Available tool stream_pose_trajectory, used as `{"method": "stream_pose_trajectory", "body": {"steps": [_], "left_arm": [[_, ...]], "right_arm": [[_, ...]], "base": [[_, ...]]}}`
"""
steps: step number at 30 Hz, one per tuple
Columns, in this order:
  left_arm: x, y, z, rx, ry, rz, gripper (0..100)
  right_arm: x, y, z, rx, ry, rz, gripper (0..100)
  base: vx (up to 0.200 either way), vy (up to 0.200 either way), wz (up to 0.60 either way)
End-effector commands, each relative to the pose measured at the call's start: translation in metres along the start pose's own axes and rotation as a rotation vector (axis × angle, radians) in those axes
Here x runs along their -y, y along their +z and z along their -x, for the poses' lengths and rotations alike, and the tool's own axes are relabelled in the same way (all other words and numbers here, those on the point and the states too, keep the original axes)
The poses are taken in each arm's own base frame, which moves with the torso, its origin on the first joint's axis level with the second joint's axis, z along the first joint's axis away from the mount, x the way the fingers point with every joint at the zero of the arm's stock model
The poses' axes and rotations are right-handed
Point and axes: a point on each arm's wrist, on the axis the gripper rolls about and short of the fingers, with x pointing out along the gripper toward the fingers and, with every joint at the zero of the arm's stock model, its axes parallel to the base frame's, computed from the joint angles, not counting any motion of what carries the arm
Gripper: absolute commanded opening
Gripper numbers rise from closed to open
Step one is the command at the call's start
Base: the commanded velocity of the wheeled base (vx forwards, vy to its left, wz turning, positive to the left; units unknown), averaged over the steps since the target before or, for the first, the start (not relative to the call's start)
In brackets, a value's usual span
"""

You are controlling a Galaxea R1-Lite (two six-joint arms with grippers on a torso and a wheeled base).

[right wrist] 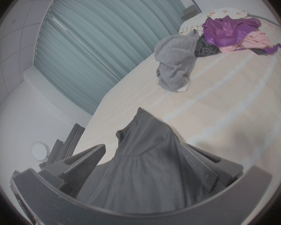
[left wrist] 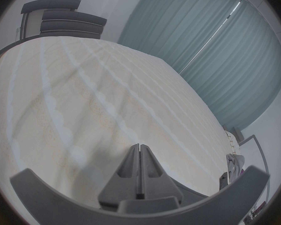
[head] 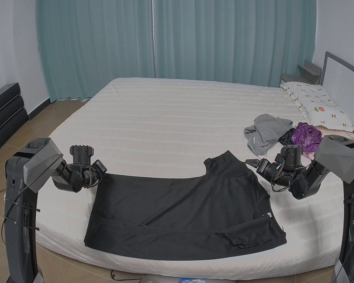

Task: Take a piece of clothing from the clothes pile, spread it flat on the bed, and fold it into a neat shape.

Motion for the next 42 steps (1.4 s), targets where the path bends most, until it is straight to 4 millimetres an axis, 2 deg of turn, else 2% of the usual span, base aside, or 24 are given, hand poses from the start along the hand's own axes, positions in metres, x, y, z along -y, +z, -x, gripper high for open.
{"method": "stream_pose_trajectory", "body": {"steps": [1, 2, 4, 9, 14, 17, 24, 27, 28, 42], "left_arm": [[-0.003, 0.001, 0.006, -0.01, 0.006, 0.016, 0], [-0.003, 0.0, 0.006, -0.012, 0.008, 0.016, 0], [-0.004, -0.001, 0.006, -0.016, 0.011, 0.015, 0], [-0.004, 0.0, 0.006, -0.016, 0.008, 0.016, 0], [-0.004, -0.001, 0.006, -0.017, 0.009, 0.016, 0], [-0.004, -0.001, 0.006, -0.018, 0.01, 0.016, 0], [-0.005, -0.001, 0.006, -0.016, 0.008, 0.016, 0], [-0.005, -0.001, 0.006, -0.016, 0.008, 0.016, 0], [-0.005, -0.001, 0.006, -0.016, 0.008, 0.016, 0], [-0.003, 0.001, 0.007, -0.012, 0.002, 0.018, 0]], "right_arm": [[0.004, -0.008, -0.052, -0.011, -0.065, 0.019, 100], [0.005, -0.005, -0.065, -0.023, -0.079, 0.035, 100], [0.004, -0.003, -0.078, -0.027, -0.089, 0.058, 100], [-0.006, 0.01, -0.098, -0.022, -0.112, 0.063, 100], [-0.001, 0.003, -0.116, -0.024, -0.141, 0.07, 100], [0.0, 0.001, -0.121, -0.018, -0.139, 0.074, 100], [-0.007, 0.015, -0.129, 0.028, -0.131, 0.067, 100], [-0.008, 0.016, -0.129, 0.032, -0.14, 0.068, 100], [-0.008, 0.016, -0.129, 0.032, -0.14, 0.068, 0], [-0.019, 0.029, -0.11, -0.008, -0.185, 0.049, 0]], "base": [[0.0, 0.0, 0.0], [0.0, 0.0, 0.0], [0.0, 0.0, 0.0], [0.0, 0.0, 0.0], [0.0, 0.0, 0.0], [0.0, 0.0, 0.0], [0.0, 0.0, 0.0], [0.0, 0.0, 0.0], [0.0, 0.0, 0.0], [0.0, 0.0, 0.0]]}}
